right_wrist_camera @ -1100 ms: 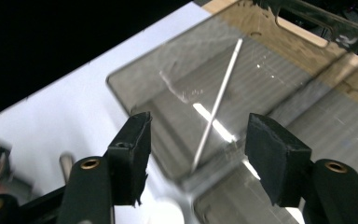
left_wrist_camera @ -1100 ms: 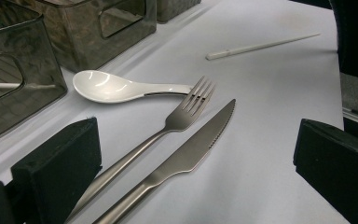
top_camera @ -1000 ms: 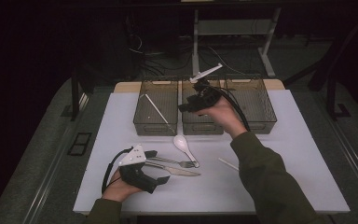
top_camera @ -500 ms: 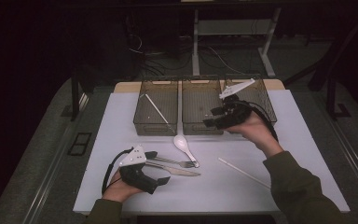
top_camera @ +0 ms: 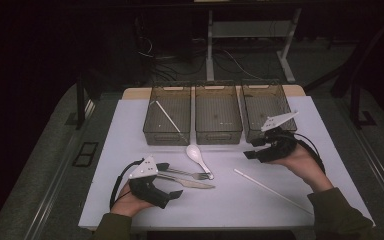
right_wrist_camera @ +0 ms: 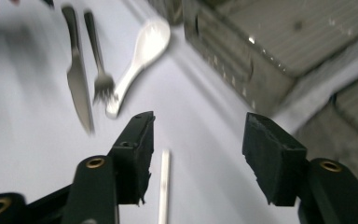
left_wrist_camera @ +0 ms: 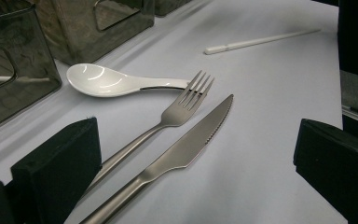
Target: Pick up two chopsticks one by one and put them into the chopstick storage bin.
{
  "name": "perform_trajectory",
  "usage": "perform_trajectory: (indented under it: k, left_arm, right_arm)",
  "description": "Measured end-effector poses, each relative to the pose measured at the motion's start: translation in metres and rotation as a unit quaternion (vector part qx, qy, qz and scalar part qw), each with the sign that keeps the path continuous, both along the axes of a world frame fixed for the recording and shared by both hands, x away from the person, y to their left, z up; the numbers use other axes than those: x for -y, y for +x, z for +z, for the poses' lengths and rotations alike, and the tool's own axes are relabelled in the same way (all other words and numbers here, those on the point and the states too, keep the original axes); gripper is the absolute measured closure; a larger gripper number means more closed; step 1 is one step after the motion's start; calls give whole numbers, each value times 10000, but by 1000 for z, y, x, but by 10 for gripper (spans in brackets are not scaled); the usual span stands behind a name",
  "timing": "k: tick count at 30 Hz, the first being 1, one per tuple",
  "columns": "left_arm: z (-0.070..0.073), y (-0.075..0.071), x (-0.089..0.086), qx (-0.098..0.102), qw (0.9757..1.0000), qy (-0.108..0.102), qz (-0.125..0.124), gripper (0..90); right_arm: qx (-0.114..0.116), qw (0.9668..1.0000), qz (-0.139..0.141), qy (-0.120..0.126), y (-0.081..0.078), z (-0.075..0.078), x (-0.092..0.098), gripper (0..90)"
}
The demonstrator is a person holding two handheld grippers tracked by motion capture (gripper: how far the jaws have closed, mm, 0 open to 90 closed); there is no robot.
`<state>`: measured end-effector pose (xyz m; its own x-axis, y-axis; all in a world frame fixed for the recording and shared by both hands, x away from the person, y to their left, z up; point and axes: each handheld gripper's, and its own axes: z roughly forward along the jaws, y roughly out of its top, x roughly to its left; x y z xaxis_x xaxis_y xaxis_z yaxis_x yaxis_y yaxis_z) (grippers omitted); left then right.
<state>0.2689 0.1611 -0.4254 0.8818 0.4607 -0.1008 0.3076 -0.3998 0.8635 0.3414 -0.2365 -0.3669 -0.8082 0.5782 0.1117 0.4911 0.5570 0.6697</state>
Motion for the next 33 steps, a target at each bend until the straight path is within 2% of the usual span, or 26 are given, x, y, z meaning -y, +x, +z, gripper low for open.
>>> perform_trajectory:
  k: [5,10,11,12,13,15,21,27,33]
  left_arm:
    - [0,0,0,13,10000,22,-19,0]
    - [0,0,0,15,10000,24,-17,0]
    - [0,0,0,14,10000,28,-18,0]
    - [0,0,0,25,10000,33,-19,0]
    - [0,0,0,34,10000,37,-27,0]
    - [0,0,0,24,10000,34,-19,0]
    - [0,0,0,22,10000,44,-25,0]
    - [0,-1,0,-3,10000,30,-4,0]
    - [0,0,1,14,10000,50,-28,0]
  right_arm:
    - [-139,9991,22,-389,-15,-15,11,524]
    - [-379,9956,141,-848,-26,-27,15,596]
    - [-463,9930,238,-1061,-30,-31,14,620]
    - [-463,9930,238,-1061,-30,-31,14,620]
    - [-488,9915,290,-1168,-32,-32,13,635]
    - [-539,9873,414,-1433,-34,-36,12,663]
    - [-861,9765,595,-1885,-38,-43,6,745]
    - [-982,9669,686,-2253,-37,-52,0,792]
    - [-1013,9610,720,-2469,-38,-53,-6,814]
